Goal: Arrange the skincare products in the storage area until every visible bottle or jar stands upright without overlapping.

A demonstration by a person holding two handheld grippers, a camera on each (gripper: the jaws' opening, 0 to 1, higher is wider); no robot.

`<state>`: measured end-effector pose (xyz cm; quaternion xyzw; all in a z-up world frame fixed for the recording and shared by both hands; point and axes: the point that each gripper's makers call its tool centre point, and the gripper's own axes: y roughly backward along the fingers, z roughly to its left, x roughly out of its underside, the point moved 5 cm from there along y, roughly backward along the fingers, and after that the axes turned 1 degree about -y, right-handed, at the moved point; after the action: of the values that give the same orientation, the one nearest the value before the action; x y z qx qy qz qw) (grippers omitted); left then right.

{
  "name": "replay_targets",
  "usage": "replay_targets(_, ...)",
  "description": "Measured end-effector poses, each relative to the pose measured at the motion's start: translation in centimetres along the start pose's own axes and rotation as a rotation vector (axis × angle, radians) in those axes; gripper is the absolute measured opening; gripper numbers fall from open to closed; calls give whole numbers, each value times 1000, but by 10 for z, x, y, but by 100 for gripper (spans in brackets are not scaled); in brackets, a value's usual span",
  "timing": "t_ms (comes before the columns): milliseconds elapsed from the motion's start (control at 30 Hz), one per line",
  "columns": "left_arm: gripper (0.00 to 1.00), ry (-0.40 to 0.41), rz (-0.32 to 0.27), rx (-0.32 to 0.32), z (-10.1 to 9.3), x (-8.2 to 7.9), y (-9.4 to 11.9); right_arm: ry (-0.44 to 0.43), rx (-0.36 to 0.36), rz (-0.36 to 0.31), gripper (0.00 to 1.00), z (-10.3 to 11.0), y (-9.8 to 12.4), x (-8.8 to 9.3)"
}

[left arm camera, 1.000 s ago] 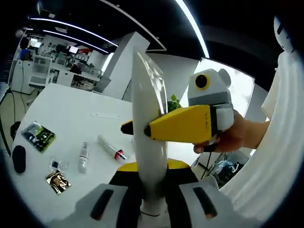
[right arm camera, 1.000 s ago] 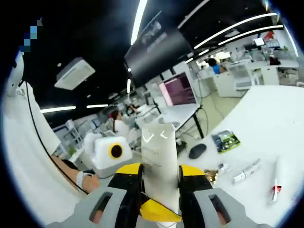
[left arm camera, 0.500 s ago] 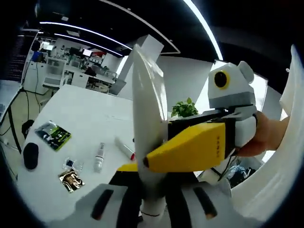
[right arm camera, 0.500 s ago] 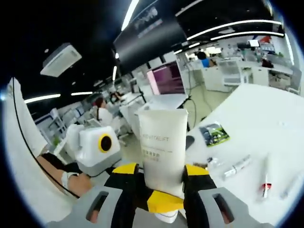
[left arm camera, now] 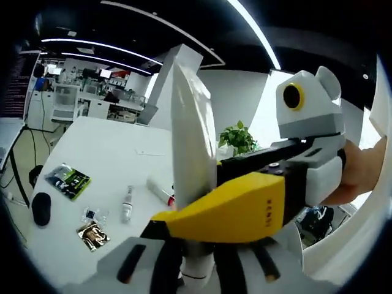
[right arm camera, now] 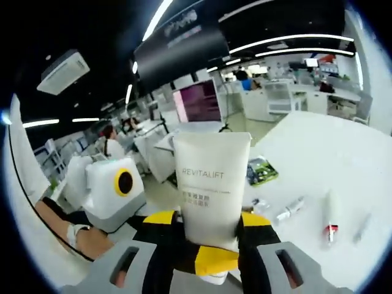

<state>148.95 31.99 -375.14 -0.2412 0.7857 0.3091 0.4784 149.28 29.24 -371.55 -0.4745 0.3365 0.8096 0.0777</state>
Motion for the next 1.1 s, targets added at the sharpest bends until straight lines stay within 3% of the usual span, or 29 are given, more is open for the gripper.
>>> replay_targets(133, 13, -57, 32, -32, -2, 2, -2, -52, 24, -29, 38, -5, 0, 2)
replay_targets(333, 13, -156, 79, -66, 0, 0, -11, -109, 36, -65, 43, -13, -6, -1)
replay_targets(433, 13, -204, 91, -74, -4, -1, -14, -73, 22, -67, 40, -19, -5, -3)
replay_targets(533, 13, -242, 98, -76, -7, -2, -13, -100, -4, -66, 35, -23, 0, -2)
replay_targets(633, 15, -297, 108, -89, -6, -1, -13, -88, -61, -77, 33, -23, 1, 0)
replay_targets(900, 18, -381, 57, -101, -7, -2, -4, -47, -148, -104, 31, -15, 2, 1)
replay_targets(1033, 14, -353, 61, -109, -3, -6, 2, -119, -150, -136, 34, -11, -1, -2)
replay_targets(1100, 13, -406, 68, -186, 7, -15, 3, -129, -85, -159, 36, -9, -7, -11)
